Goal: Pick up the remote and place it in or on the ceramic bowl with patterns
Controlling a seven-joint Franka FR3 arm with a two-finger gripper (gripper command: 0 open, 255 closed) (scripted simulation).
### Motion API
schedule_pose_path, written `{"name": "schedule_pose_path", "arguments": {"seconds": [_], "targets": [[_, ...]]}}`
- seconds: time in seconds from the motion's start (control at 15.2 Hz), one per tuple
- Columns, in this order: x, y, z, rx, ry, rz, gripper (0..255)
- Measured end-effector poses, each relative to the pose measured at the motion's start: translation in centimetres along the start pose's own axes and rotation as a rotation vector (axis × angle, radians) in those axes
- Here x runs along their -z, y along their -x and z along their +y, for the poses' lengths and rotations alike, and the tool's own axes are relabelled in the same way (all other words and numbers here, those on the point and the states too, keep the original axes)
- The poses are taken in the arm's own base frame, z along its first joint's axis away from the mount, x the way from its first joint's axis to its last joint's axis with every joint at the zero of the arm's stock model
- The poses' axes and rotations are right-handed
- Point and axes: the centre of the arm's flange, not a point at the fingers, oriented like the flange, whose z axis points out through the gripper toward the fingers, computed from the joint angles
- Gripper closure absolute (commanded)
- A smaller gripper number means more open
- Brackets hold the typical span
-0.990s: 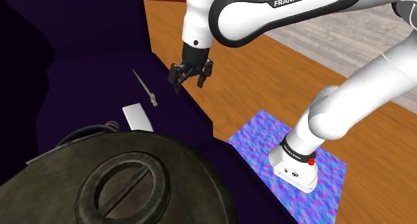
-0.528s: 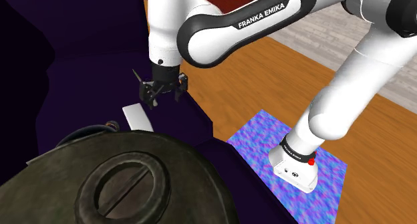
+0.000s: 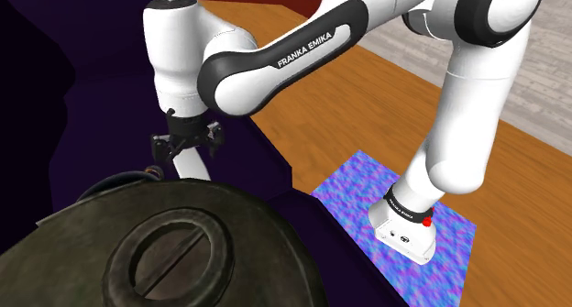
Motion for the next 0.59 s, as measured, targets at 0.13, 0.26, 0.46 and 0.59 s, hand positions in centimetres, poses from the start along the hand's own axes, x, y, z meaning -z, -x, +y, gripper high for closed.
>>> {"name": "schedule_pose_path", "arguments": {"seconds": [0.13, 0.26, 0.46, 0.59], "targets": [[-1.2, 0.0, -0.1, -0.002, 0.001, 0.000, 0], [-2.1, 0.0, -0.2, -0.002, 0.001, 0.000, 0], [-3.4, -0.1, -0.3, -0.002, 0.001, 0.000, 0], [-3.6, -0.1, -0.3, -0.002, 0.001, 0.000, 0]]}}
